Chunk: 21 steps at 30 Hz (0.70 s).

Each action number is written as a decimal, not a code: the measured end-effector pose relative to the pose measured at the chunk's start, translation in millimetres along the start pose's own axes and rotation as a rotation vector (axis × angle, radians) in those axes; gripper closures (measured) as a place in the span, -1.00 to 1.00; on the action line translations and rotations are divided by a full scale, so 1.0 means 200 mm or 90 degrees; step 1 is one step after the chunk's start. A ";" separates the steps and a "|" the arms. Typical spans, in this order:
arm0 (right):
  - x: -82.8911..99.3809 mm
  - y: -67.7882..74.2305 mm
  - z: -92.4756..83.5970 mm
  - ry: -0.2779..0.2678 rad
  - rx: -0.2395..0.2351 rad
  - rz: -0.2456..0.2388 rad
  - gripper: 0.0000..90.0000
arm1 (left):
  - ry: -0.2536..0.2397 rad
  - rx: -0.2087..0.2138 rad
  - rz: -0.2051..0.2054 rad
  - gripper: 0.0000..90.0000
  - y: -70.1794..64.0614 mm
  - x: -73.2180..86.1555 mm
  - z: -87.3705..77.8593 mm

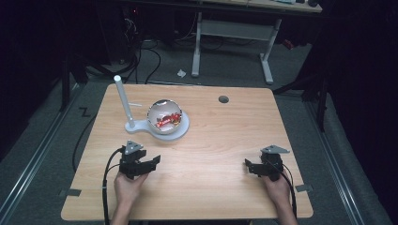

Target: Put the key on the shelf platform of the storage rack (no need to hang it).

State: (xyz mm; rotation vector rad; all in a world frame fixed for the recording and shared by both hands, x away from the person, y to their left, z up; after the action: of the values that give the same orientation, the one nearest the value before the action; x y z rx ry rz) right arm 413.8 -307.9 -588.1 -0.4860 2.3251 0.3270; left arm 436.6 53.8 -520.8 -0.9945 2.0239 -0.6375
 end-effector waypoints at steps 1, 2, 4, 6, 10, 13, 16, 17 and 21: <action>0.00 0.00 0.00 0.000 0.000 0.000 -0.66 | 0.003 -0.003 0.001 -0.22 0.00 0.01 0.01; 0.00 0.00 0.00 0.000 0.000 0.000 -0.66 | -0.003 -0.008 0.007 -0.22 0.01 0.03 0.02; 0.00 0.00 0.00 0.000 0.000 0.000 -0.66 | -0.005 -0.011 0.019 -0.22 0.01 0.05 0.04; 0.00 0.00 0.00 0.000 0.000 0.000 -0.66 | -0.008 -0.011 0.022 -0.22 0.02 0.06 0.05; 0.00 0.00 0.00 0.000 0.000 0.000 -0.66 | -0.014 -0.017 0.025 -0.22 0.03 0.08 0.07; 0.00 0.00 0.00 0.000 0.001 0.000 -0.66 | -0.025 -0.024 0.040 -0.22 0.04 0.10 0.09; 0.00 0.00 0.00 0.000 0.001 0.000 -0.66 | -0.031 -0.022 0.056 -0.22 0.04 0.12 0.11; 0.00 0.00 0.00 0.000 0.001 0.000 -0.66 | -0.031 -0.023 0.053 -0.22 0.04 0.13 0.11; 0.00 0.00 0.00 0.000 0.001 0.000 -0.66 | -0.038 -0.028 0.068 -0.21 0.04 0.16 0.14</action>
State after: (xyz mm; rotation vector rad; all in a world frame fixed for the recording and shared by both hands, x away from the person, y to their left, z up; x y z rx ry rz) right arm 413.7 -307.9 -588.1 -0.4856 2.3249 0.3257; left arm 444.0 30.5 -556.5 -0.9134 2.0311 -0.5020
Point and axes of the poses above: each handheld gripper's, and its own axes: z roughly forward along the jaws, x roughly out of its underside, y roughly to its left, the point moved 8 cm from there along z, roughly forward along the jaws, and after that the axes turned 9 degrees about -x, right-handed, at the moved point
